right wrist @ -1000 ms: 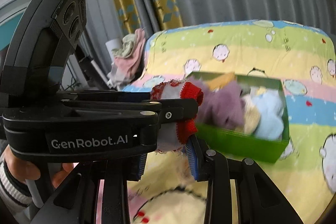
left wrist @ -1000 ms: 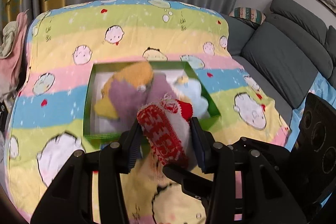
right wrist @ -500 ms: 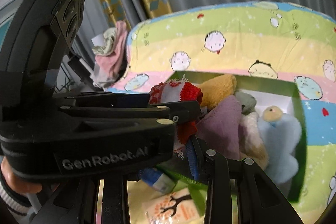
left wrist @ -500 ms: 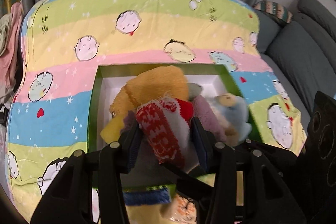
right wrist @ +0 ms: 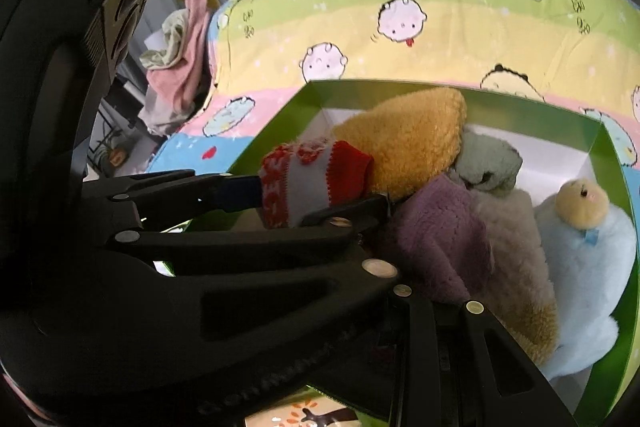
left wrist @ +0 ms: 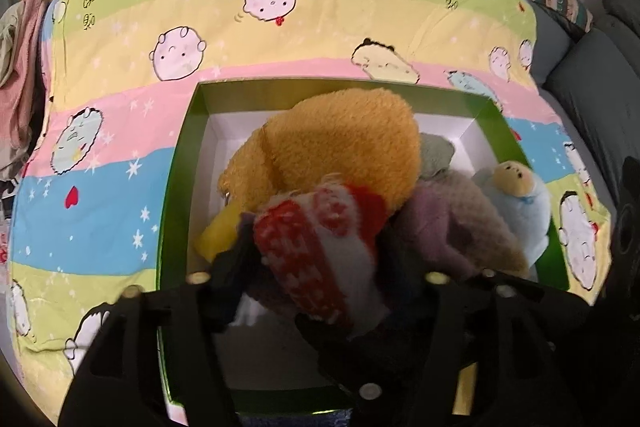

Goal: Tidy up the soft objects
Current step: 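Carry the sock into the green box and open the right tool, then move the right tool to the cream tree-printed tissue pack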

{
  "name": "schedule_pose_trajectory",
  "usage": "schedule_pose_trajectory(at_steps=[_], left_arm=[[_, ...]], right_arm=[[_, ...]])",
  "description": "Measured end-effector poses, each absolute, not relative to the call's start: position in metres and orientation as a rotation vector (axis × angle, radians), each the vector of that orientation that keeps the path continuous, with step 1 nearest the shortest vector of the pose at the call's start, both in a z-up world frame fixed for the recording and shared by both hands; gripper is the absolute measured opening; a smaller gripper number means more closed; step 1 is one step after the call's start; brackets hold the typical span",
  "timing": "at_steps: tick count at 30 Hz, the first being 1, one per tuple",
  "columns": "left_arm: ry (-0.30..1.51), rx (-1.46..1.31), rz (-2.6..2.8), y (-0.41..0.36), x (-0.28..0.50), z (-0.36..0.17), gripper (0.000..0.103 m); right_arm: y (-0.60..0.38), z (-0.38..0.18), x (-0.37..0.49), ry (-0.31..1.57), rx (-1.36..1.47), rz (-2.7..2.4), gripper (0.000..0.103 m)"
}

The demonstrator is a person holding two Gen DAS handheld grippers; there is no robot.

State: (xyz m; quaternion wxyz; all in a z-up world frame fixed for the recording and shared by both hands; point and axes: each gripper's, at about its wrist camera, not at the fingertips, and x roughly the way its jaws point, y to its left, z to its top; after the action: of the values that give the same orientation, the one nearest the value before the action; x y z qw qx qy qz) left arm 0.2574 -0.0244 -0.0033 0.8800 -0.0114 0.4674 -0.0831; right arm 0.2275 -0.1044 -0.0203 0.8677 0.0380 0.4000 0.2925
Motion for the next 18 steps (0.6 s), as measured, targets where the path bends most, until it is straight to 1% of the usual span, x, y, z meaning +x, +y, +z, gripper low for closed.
schedule_pose_trajectory(at_steps=[1,2,6,8,10,12,18], left_arm=[[0.983,-0.015,-0.158,-0.024,0.256,-0.004,0.088],[0.991,-0.015,-0.153,-0.023,0.256,-0.005,0.089],[0.983,-0.080,-0.179,-0.013,0.242,0.004,0.090],[0.960,-0.087,-0.177,-0.012,0.232,0.012,0.090],[0.915,-0.100,-0.176,-0.008,0.217,0.022,0.092],[0.881,-0.107,-0.180,-0.006,0.202,0.029,0.102],[0.811,-0.063,-0.180,-0.003,0.154,0.038,0.102]], right_arm=[[-0.106,-0.020,0.227,0.847,0.085,0.607,0.041],[-0.108,-0.019,0.225,0.851,0.092,0.607,0.045],[-0.119,-0.008,0.208,0.817,0.093,0.588,0.051],[-0.126,-0.001,0.195,0.785,0.087,0.560,0.057],[-0.134,0.005,0.182,0.767,0.098,0.551,0.058],[-0.142,0.009,0.168,0.749,0.102,0.543,0.058],[-0.159,0.019,0.128,0.703,0.080,0.487,0.058]])
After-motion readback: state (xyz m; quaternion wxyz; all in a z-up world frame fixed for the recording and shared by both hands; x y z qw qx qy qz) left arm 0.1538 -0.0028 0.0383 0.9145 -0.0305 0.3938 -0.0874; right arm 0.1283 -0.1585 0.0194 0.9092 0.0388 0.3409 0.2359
